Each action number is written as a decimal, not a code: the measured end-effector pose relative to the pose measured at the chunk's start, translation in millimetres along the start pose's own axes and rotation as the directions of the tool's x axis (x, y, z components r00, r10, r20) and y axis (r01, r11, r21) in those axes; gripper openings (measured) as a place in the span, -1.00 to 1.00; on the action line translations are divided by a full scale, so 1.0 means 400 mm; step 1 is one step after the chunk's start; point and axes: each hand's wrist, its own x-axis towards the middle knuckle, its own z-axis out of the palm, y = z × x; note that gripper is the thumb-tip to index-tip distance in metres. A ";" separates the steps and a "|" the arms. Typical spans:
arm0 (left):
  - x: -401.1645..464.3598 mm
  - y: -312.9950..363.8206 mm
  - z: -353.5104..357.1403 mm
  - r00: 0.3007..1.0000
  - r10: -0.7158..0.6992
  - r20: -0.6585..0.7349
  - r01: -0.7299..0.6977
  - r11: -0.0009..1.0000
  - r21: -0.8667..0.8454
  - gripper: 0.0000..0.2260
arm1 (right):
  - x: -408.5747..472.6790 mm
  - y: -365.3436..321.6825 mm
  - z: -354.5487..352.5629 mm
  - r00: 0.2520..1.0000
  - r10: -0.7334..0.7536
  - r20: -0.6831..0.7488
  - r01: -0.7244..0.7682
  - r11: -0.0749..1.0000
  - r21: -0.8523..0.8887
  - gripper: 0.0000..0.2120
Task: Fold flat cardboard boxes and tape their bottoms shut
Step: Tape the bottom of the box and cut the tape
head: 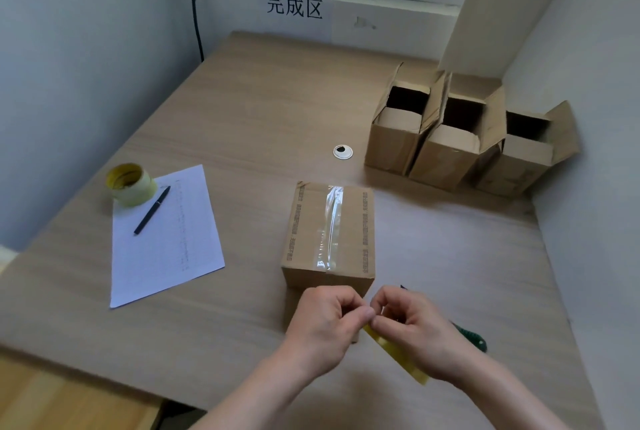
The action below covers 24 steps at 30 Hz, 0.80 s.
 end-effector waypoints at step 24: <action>0.070 -0.191 -0.126 0.840 0.068 -0.539 0.044 0.980 0.192 -0.78 | 0.100 -0.010 -0.068 0.981 -0.098 -0.169 -0.087 0.554 -0.828 -0.48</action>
